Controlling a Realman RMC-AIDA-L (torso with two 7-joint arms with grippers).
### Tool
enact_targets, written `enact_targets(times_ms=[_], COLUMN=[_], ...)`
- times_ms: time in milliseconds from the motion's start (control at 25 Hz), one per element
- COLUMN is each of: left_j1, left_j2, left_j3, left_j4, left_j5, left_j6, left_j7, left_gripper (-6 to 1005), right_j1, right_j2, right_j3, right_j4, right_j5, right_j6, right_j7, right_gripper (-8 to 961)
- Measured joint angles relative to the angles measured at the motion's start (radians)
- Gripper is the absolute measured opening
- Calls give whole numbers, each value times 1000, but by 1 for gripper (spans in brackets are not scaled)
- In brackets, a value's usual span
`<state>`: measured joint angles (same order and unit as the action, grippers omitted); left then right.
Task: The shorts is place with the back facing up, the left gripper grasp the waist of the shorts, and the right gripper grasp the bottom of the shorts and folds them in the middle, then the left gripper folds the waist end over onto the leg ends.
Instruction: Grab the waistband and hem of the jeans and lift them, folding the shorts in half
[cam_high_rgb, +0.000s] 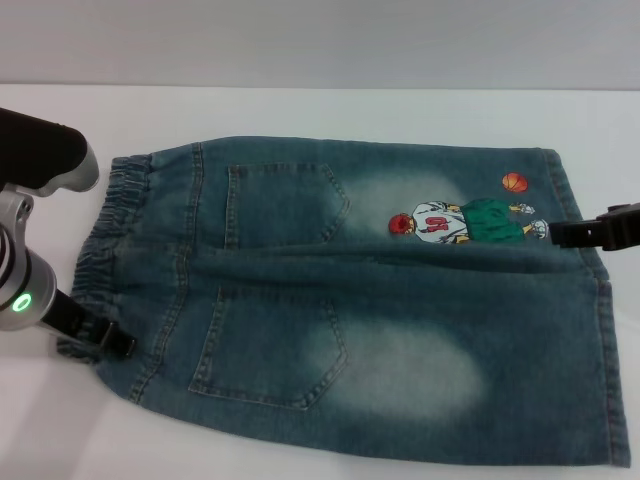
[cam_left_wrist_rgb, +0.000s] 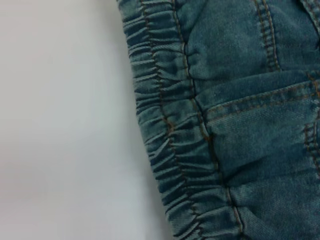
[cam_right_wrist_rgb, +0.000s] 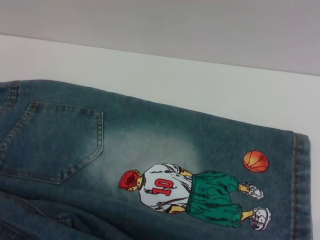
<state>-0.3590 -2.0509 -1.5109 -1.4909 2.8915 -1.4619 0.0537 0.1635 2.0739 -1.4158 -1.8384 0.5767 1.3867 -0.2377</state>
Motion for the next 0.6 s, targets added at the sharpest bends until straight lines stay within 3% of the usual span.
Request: enact_targets(times_ms=[600], left_j1=[-24], left_j2=[5], left_j3=[-12], left_j4=[47], left_j5=[0], left_j6=[23], left_j7=[4], left_gripper=[848], right_j1=[17], right_j2=[0], right_j3=[0], right_j4=[10], right_j5=[0], right_j6=[0], right_j7=[0], right_gripper=[732])
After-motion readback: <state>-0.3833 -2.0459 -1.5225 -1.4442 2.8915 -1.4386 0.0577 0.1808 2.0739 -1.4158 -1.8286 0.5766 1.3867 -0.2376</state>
